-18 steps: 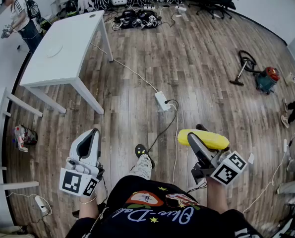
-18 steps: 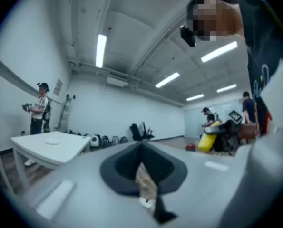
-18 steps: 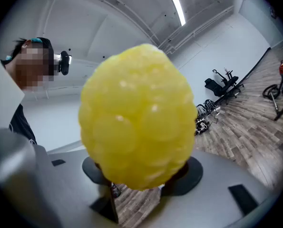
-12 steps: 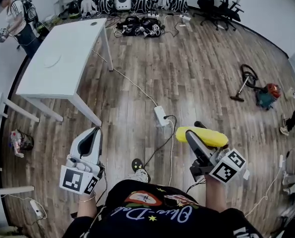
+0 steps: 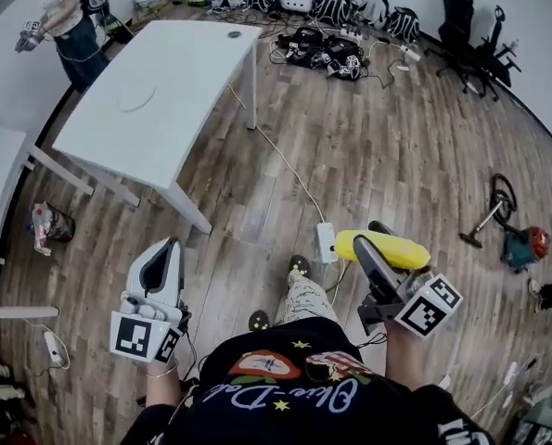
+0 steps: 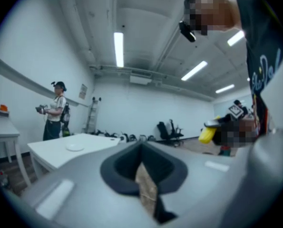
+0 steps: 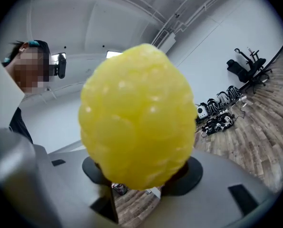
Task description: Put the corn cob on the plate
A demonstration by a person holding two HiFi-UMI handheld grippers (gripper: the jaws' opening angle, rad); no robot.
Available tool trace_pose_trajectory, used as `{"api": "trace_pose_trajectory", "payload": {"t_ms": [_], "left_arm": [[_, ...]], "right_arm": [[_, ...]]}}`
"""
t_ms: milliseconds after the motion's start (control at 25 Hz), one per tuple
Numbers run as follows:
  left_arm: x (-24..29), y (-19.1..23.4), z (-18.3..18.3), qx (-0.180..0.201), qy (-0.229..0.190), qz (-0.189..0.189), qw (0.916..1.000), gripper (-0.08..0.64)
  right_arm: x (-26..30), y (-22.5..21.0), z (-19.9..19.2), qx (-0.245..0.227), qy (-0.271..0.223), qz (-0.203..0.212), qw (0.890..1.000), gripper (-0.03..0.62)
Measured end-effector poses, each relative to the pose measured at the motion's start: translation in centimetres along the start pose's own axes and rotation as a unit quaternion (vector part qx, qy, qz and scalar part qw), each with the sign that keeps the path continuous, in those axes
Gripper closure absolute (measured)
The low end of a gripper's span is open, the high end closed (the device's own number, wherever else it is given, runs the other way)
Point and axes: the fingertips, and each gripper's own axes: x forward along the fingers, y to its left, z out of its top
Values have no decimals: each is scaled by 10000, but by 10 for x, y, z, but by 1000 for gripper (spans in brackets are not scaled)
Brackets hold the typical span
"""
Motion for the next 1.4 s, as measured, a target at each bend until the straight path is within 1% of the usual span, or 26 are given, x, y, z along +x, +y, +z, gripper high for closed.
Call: {"api": "trace_pose_trajectory", "payload": {"t_ms": [80,160,280,360,520,600,720,920,1000,1080,1160,1280,1360,1400], "left_arm": [[16,20,-4,-9,84,359,9993,574],[36,45,-2,27,98,800,9967,574],[72,83,8,29,68,1409,9900,574],[96,102,19,66,69,1751,9845,574],[144,119,36,221,40,2427,9698,574],[164,125,35,136,71,2692,9630,574],[187,134,28,37,157,2943,9556,574],[201,161,18,-65,255,3402,9400,574],[207,185,15,-87,216,3569,9338,574],[213,214,11,-88,173,3712,9283,574],[223,247,10,-101,55,3811,9245,574],[243,299,21,-57,-165,3880,9215,574],[256,332,28,-15,-201,3875,9217,574],[260,346,30,7,-187,3869,9219,574]], "right_arm": [[44,-19,11,-35,182,301,9994,339],[99,-39,24,-68,342,676,9971,339],[177,-65,43,-14,606,1147,9915,339],[225,-77,57,-21,843,1485,9853,339],[301,-102,84,-150,1320,2243,9654,339],[332,-110,90,-224,1541,2591,9532,339],[379,-115,90,-450,1900,3017,9332,339],[457,-102,69,-847,2460,3616,8953,339],[492,-89,58,-1044,2642,3847,8782,339],[527,-72,46,-1258,2812,4104,8583,339],[564,-57,34,-1559,2983,4329,8362,339],[618,-36,16,-1962,3268,4653,7989,339],[652,-23,0,-2182,3535,4831,7707,339],[667,-18,-9,-2331,3701,4908,7536,339]]}}
